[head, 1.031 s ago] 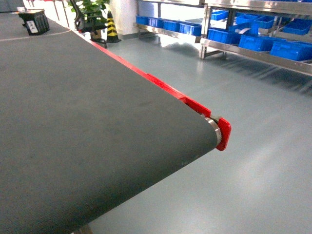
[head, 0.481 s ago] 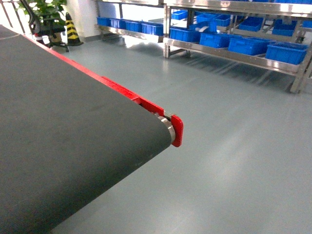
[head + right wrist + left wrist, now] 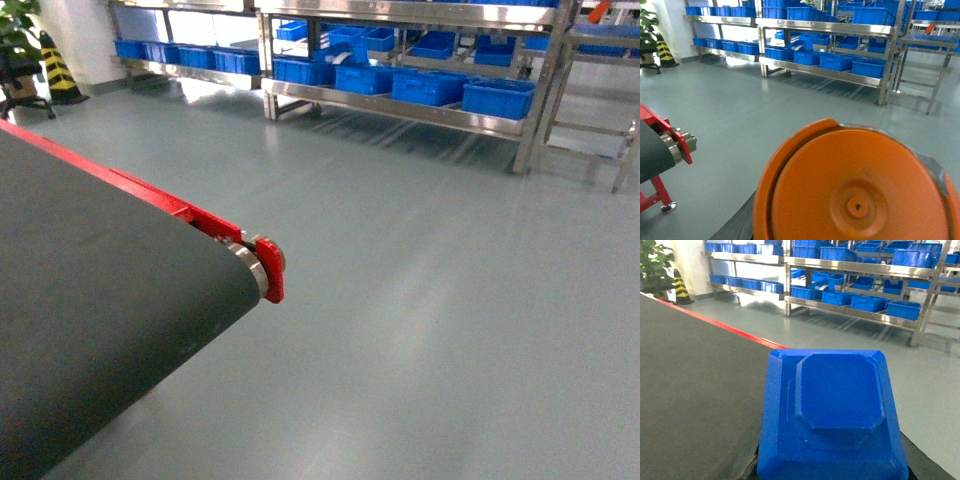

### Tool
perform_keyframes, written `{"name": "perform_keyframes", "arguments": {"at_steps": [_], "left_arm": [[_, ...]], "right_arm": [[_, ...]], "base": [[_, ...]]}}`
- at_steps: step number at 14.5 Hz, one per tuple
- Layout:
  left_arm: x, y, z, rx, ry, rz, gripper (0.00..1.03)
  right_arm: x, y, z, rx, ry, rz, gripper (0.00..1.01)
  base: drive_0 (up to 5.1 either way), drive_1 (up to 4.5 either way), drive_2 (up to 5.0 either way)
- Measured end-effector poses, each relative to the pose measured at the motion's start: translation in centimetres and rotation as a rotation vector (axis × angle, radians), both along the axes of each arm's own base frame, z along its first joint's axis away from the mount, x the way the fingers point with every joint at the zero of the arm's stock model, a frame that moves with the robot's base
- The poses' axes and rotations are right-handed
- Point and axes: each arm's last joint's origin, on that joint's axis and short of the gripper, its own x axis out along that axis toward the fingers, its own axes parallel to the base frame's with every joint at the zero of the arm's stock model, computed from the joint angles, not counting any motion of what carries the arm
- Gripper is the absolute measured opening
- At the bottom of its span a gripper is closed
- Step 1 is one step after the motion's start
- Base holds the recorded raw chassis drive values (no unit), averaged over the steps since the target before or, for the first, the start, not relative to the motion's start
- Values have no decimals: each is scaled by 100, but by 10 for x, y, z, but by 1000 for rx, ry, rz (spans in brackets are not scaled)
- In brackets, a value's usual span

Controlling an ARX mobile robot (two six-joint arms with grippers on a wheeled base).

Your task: Sort blue parts and orange caps into right shelf containers

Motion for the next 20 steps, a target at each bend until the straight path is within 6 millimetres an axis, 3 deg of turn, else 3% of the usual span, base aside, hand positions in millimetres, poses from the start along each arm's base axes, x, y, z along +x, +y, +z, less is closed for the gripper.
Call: {"name": "perform_keyframes", "arguments": {"at_steps": [20], "left_arm": [[0, 0, 0, 0, 0, 0, 42]], "right_arm": [[0, 0, 0, 0, 0, 0, 46]], "base": [[-151, -151, -151]]}}
